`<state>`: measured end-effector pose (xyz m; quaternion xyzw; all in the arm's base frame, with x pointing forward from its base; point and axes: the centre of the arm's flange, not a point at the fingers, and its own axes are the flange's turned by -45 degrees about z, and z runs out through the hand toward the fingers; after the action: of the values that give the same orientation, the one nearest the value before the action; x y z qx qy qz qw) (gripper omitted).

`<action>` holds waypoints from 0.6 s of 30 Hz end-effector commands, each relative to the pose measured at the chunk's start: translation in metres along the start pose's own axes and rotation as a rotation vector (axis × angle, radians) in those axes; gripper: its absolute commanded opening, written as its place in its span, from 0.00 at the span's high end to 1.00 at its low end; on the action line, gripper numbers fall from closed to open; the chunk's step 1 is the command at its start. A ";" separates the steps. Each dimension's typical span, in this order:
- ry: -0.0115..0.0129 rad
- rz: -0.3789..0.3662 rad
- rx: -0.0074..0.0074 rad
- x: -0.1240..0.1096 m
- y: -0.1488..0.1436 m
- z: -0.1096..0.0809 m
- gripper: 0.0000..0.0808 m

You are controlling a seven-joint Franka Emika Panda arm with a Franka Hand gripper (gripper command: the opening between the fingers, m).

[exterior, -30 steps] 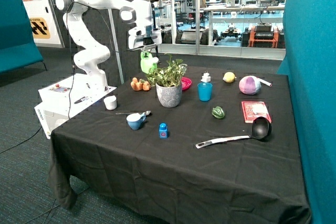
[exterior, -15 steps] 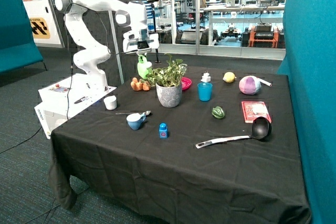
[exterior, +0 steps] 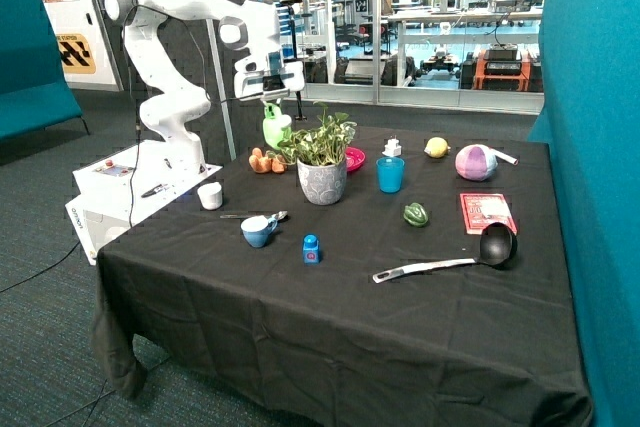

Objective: Water the pot plant and put the can on the plate

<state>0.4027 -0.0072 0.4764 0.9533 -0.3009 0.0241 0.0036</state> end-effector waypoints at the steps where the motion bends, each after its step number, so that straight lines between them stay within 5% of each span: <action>1: -0.0477 0.090 -0.0098 -0.002 0.000 -0.013 1.00; 6: -0.0477 0.083 -0.0096 -0.011 -0.004 -0.030 1.00; 18: -0.0477 0.075 -0.0095 -0.004 0.000 -0.037 1.00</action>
<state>0.3983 -0.0006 0.5068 0.9422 -0.3351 0.0019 0.0010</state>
